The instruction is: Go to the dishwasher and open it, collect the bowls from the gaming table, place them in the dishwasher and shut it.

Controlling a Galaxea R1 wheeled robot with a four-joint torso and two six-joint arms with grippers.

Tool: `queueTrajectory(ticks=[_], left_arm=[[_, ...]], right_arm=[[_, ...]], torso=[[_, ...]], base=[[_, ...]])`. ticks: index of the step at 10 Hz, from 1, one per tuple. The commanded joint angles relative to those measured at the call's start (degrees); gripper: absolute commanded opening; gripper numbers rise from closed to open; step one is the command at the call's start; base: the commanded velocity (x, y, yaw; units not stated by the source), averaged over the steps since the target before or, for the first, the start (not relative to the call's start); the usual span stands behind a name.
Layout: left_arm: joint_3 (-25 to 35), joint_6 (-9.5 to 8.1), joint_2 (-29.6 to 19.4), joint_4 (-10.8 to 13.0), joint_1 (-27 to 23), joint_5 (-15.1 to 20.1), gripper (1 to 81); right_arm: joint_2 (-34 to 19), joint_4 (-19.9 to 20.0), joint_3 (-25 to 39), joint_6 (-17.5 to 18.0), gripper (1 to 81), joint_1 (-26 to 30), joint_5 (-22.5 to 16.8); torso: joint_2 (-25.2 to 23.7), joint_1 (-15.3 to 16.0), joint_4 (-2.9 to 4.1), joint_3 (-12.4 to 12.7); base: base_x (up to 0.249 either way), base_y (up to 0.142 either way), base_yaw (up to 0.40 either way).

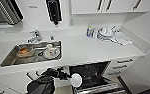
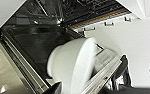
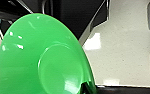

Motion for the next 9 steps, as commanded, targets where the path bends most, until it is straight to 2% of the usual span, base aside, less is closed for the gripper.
queueTrajectory(ticks=[1,3,5,6,7,9], left_arm=[[-1.38,-0.09,3.08,-1.81,-8.78,1.32,81.1],[-1.38,0.0,3.08,1.34,-8.08,1.15,81.1],[-1.38,0.35,3.08,6.27,-3.97,0.44,81.1],[-1.38,0.95,3.08,6.89,-1.15,-0.17,81.1],[-1.38,2.28,3.08,7.95,1.59,-0.35,81.1],[-1.38,6.48,3.08,7.51,6.59,-0.7,81.1]], right_arm=[[-0.35,-0.5,-0.02,0.04,1.0,-0.45,-3.28],[-0.35,-0.5,-0.02,0.04,1.0,-0.45,-3.28],[-0.35,-0.33,-0.11,0.04,1.0,-0.45,-3.28],[-0.35,-0.41,-0.11,0.04,1.0,-0.36,-3.28],[-0.35,-0.5,-0.19,0.04,1.0,-0.27,-3.28],[-0.44,-0.5,-0.28,0.03,1.0,0.34,-3.28]], torso=[[0.0,0.0,0.0,0.0],[0.0,0.0,0.0,0.0],[0.0,0.0,0.0,0.0],[0.0,0.0,0.0,-0.02],[0.0,0.0,0.0,-0.02],[0.0,0.0,0.0,-0.02]], base=[[0.0,0.0,0.0],[0.0,0.0,0.0],[0.0,0.0,0.0],[0.0,0.0,0.0],[0.0,0.0,0.0],[0.0,0.0,0.0]])
